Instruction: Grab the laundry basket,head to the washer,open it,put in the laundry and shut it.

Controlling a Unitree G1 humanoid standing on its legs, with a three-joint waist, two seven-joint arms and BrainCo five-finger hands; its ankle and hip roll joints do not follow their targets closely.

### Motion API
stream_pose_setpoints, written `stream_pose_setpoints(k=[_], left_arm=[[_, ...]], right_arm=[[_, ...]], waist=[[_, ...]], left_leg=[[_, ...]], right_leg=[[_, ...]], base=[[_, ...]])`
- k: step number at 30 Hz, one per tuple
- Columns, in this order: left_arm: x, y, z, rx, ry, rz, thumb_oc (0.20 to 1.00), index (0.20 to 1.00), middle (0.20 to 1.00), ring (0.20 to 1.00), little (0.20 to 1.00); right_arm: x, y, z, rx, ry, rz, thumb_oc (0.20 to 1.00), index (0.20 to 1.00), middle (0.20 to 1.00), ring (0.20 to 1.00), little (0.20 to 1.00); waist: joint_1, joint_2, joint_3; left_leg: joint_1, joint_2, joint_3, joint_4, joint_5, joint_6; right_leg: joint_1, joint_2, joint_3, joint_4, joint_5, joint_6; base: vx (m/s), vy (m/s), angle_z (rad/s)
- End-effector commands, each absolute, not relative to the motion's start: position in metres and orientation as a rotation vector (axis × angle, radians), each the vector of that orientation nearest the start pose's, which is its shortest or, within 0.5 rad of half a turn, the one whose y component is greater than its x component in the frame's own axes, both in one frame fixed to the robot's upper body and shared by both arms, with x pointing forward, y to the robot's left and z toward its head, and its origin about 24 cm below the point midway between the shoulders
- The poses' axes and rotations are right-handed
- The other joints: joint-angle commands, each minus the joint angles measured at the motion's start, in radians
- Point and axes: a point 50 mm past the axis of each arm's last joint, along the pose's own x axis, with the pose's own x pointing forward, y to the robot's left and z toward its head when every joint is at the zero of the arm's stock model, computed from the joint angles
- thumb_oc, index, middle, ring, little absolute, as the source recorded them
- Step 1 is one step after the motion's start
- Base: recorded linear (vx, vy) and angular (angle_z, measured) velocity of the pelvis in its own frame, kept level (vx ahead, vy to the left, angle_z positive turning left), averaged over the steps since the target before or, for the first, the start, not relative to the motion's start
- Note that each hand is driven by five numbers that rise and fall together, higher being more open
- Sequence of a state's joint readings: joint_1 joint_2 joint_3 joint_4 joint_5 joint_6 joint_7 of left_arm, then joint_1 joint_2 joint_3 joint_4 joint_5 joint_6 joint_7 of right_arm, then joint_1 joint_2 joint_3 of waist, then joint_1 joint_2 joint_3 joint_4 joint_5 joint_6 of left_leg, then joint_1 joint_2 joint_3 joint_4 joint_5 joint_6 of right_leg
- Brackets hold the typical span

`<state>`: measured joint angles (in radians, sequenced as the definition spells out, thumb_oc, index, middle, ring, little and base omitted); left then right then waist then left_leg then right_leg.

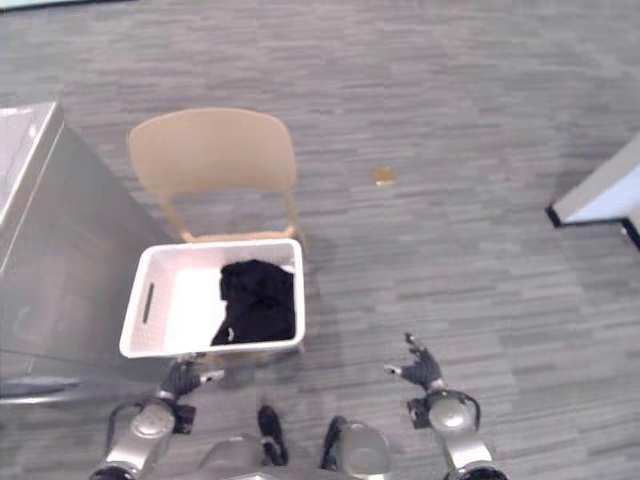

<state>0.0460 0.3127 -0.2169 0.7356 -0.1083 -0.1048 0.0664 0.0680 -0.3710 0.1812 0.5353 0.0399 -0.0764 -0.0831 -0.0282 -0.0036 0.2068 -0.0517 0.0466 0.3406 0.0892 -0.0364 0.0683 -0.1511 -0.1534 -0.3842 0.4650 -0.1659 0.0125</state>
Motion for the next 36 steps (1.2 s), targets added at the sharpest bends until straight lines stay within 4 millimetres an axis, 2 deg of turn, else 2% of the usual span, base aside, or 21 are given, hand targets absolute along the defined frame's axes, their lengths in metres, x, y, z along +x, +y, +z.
stream_pose_setpoints(k=[1,2,3,4,7,11,13,14,15,16,17,18,20,21,22,26,27,28,34,35,36], left_arm=[[0.177,0.238,-0.094,0.324,0.635,0.057,1.000,1.000,1.000,1.000,1.000],[0.177,0.238,-0.094,0.324,0.636,0.057,1.000,1.000,1.000,1.000,1.000],[0.177,0.238,-0.096,0.324,0.642,0.061,1.000,1.000,1.000,1.000,1.000],[0.177,0.238,-0.096,0.327,0.645,0.060,1.000,1.000,1.000,1.000,1.000],[0.176,0.235,-0.098,0.348,0.648,0.037,1.000,1.000,1.000,1.000,1.000],[0.173,0.232,-0.099,0.320,0.656,0.026,1.000,1.000,1.000,1.000,1.000],[0.167,0.233,-0.102,0.331,0.681,0.009,1.000,1.000,1.000,1.000,1.000],[0.167,0.233,-0.102,0.331,0.680,0.009,1.000,1.000,1.000,1.000,1.000],[0.162,0.235,-0.104,0.343,0.698,0.007,1.000,1.000,1.000,1.000,1.000],[0.161,0.236,-0.105,0.348,0.705,0.012,1.000,1.000,1.000,1.000,1.000],[0.161,0.236,-0.105,0.348,0.705,0.012,1.000,1.000,1.000,1.000,1.000],[0.156,0.238,-0.108,0.355,0.726,0.023,1.000,1.000,1.000,1.000,1.000],[0.157,0.239,-0.108,0.362,0.726,0.025,1.000,1.000,1.000,1.000,1.000],[0.158,0.238,-0.107,0.366,0.719,0.020,1.000,1.000,1.000,1.000,1.000],[0.158,0.238,-0.107,0.365,0.718,0.021,1.000,1.000,1.000,1.000,1.000],[0.156,0.238,-0.109,0.370,0.730,0.012,1.000,1.000,1.000,1.000,1.000],[0.156,0.241,-0.108,0.390,0.730,0.006,1.000,1.000,1.000,1.000,1.000],[0.158,0.243,-0.106,0.405,0.721,0.008,1.000,1.000,1.000,1.000,1.000],[0.176,0.268,-0.089,0.480,0.660,0.066,1.000,1.000,1.000,1.000,1.000],[0.180,0.272,-0.085,0.488,0.643,0.082,1.000,1.000,1.000,1.000,1.000],[0.185,0.275,-0.080,0.490,0.618,0.095,1.000,1.000,1.000,1.000,1.000]], right_arm=[[0.208,-0.222,-0.058,-0.419,0.439,0.037,1.000,1.000,1.000,1.000,1.000],[0.208,-0.222,-0.058,-0.419,0.439,0.037,1.000,1.000,1.000,1.000,1.000],[0.214,-0.219,-0.052,-0.439,0.404,0.058,1.000,1.000,1.000,1.000,1.000],[0.215,-0.219,-0.051,-0.450,0.403,0.064,1.000,1.000,1.000,1.000,1.000],[0.218,-0.218,-0.045,-0.497,0.368,0.083,1.000,1.000,1.000,1.000,1.000],[0.219,-0.223,-0.043,-0.549,0.363,0.088,1.000,1.000,1.000,1.000,1.000],[0.222,-0.228,-0.039,-0.608,0.350,0.093,1.000,1.000,1.000,1.000,1.000],[0.222,-0.228,-0.038,-0.608,0.349,0.093,1.000,1.000,1.000,1.000,1.000],[0.224,-0.230,-0.036,-0.654,0.342,0.105,1.000,1.000,1.000,1.000,1.000],[0.226,-0.230,-0.033,-0.676,0.330,0.114,1.000,1.000,1.000,1.000,1.000],[0.226,-0.230,-0.033,-0.676,0.330,0.114,1.000,1.000,1.000,1.000,1.000],[0.227,-0.230,-0.030,-0.693,0.315,0.125,1.000,1.000,1.000,1.000,1.000],[0.228,-0.231,-0.029,-0.701,0.309,0.123,1.000,1.000,1.000,1.000,1.000],[0.229,-0.233,-0.024,-0.716,0.293,0.117,1.000,1.000,1.000,1.000,1.000],[0.231,-0.234,-0.021,-0.722,0.279,0.115,1.000,1.000,1.000,1.000,1.000],[0.236,-0.236,-0.011,-0.773,0.238,0.118,1.000,1.000,1.000,1.000,1.000],[0.244,-0.232,-0.003,-0.832,0.192,0.134,1.000,1.000,1.000,1.000,1.000],[0.248,-0.231,0.001,-0.850,0.170,0.135,1.000,1.000,1.000,1.000,1.000],[0.275,-0.212,0.013,-0.959,0.090,0.190,1.000,1.000,1.000,1.000,1.000],[0.280,-0.209,0.015,-0.985,0.072,0.201,1.000,1.000,1.000,1.000,1.000],[0.288,-0.209,0.020,-1.024,0.058,0.193,1.000,1.000,1.000,1.000,1.000]], waist=[[0.014,-0.030,0.010],[0.014,-0.031,0.011],[0.010,-0.040,0.012],[0.010,-0.046,0.013],[0.016,-0.058,0.009],[0.025,-0.052,0.007],[0.024,-0.048,0.018],[0.023,-0.048,0.016],[0.019,-0.048,0.012],[0.018,-0.049,0.006],[0.017,-0.049,0.007],[0.016,-0.050,-0.011],[0.016,-0.050,-0.020],[0.015,-0.051,-0.025],[0.014,-0.050,-0.025],[0.017,-0.040,-0.036],[0.026,-0.051,-0.033],[0.031,-0.059,-0.031],[0.069,-0.070,0.001],[0.076,-0.068,0.005],[0.074,-0.070,0.013]], left_leg=[[-0.009,-0.004,-0.054,-0.016,-0.031,-0.064],[-0.008,-0.004,-0.054,-0.016,-0.031,-0.064],[-0.006,-0.018,-0.083,-0.033,-0.019,-0.066],[-0.006,-0.025,-0.096,-0.030,-0.018,-0.067],[-0.023,-0.043,-0.129,-0.015,-0.012,-0.076],[-0.089,-0.036,-0.141,0.037,0.005,-0.113],[-0.105,0.016,-0.103,0.083,-0.002,-0.130],[-0.109,0.016,-0.104,0.082,0.001,-0.130],[-0.074,0.065,-0.065,0.065,0.001,-0.134],[-0.063,0.087,-0.063,0.053,0.011,-0.142],[-0.062,0.087,-0.063,0.052,0.011,-0.142],[-0.042,0.126,-0.072,0.004,0.041,-0.157],[-0.034,0.143,-0.080,-0.014,0.045,-0.170],[-0.045,0.185,-0.079,-0.041,0.088,-0.186],[-0.044,0.196,-0.079,-0.048,0.094,-0.191],[-0.054,0.174,-0.110,-0.043,0.081,-0.187],[-0.065,0.133,-0.128,-0.016,0.048,-0.172],[-0.068,0.117,-0.124,-0.005,0.031,-0.162],[-0.072,0.070,-0.092,0.005,-0.006,-0.111],[-0.069,0.066,-0.085,-0.003,-0.007,-0.106],[-0.060,0.045,-0.088,-0.024,-0.002,-0.100]], right_leg=[[0.038,-0.012,0.135,-0.118,0.053,0.137],[0.038,-0.012,0.135,-0.118,0.053,0.137],[0.015,0.060,0.190,-0.173,0.049,0.125],[0.021,0.076,0.204,-0.212,0.051,0.118],[0.066,0.106,0.247,-0.318,0.050,0.097],[0.089,0.098,0.211,-0.385,0.072,0.085],[0.105,0.069,0.157,-0.410,0.083,0.087],[0.102,0.069,0.155,-0.412,0.085,0.087],[0.113,0.050,0.129,-0.425,0.094,0.093],[0.116,0.040,0.122,-0.428,0.097,0.097],[0.117,0.040,0.122,-0.428,0.097,0.097],[0.125,0.028,0.107,-0.436,0.096,0.103],[0.134,0.021,0.105,-0.438,0.084,0.111],[0.148,0.000,0.085,-0.440,0.078,0.118],[0.156,-0.008,0.079,-0.439,0.074,0.121],[0.171,-0.037,0.069,-0.432,0.086,0.137],[0.163,-0.068,0.093,-0.408,0.098,0.144],[0.156,-0.083,0.101,-0.390,0.100,0.148],[0.052,-0.135,0.109,-0.239,0.128,0.152],[0.038,-0.130,0.101,-0.225,0.129,0.150],[0.004,-0.072,0.128,-0.210,0.116,0.141]], base=[[0.03,0.007,0.29],[0.02,-0.031,0.50],[0.02,-0.048,0.54],[0.02,-0.049,0.37],[-0.04,-0.099,0.45],[-0.06,-0.061,0.84],[-0.08,0.056,0.62],[-0.05,0.133,0.61],[-0.01,0.167,0.63],[0.00,0.167,0.56],[0.07,0.174,0.44],[0.06,0.108,0.27],[0.16,0.226,0.23],[0.22,0.359,0.32],[0.14,0.275,0.34],[0.13,0.313,0.12],[0.20,0.438,-0.08],[0.14,0.336,0.00],[0.02,0.192,-0.11],[0.03,0.181,-0.22],[0.03,0.123,-0.10]])
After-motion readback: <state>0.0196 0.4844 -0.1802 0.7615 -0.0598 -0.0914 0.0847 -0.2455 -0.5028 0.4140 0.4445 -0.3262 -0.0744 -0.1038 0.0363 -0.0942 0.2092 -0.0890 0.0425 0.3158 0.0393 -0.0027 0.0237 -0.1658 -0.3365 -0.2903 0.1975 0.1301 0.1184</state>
